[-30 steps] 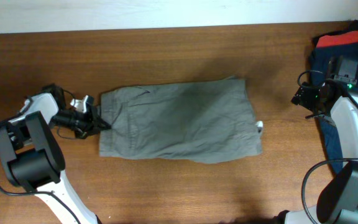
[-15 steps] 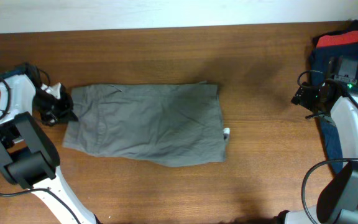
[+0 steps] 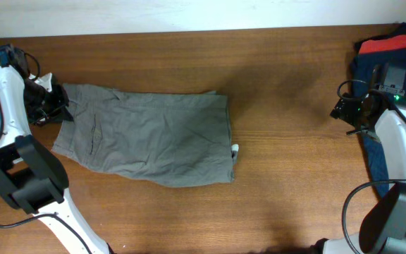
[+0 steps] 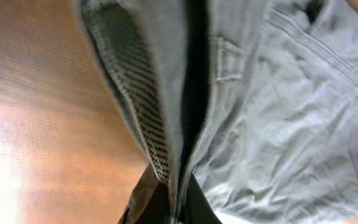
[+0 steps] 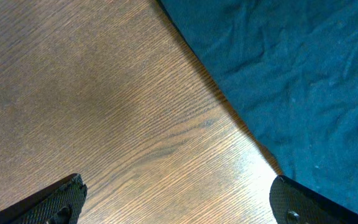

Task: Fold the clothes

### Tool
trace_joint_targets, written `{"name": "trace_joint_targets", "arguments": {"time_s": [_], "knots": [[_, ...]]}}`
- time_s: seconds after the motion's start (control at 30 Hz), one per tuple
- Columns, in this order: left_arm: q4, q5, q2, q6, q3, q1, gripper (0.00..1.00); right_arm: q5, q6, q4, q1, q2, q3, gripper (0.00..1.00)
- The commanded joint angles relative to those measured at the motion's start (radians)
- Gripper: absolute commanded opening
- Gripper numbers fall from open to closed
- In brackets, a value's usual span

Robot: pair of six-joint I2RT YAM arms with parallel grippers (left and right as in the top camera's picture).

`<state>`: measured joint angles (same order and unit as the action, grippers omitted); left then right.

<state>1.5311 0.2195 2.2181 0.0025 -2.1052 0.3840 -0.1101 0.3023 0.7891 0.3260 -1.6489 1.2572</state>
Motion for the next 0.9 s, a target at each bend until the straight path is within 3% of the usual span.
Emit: {"name": "trace_joint_targets", "arguments": {"time_s": [0.0, 0.33, 0.87], "knots": [[0.042, -0.007, -0.020, -0.011, -0.067, -0.018, 0.00, -0.002, -0.005, 0.000, 0.002, 0.000, -0.004, 0.99], [0.157, -0.007, -0.020, -0.011, -0.284, -0.053, 0.01, -0.002, -0.005, 0.000, 0.002, 0.000, -0.004, 0.99], [0.157, -0.016, -0.026, -0.011, -0.307, -0.254, 0.01, -0.002, -0.005, 0.000, 0.002, 0.000, -0.004, 0.99]]}}
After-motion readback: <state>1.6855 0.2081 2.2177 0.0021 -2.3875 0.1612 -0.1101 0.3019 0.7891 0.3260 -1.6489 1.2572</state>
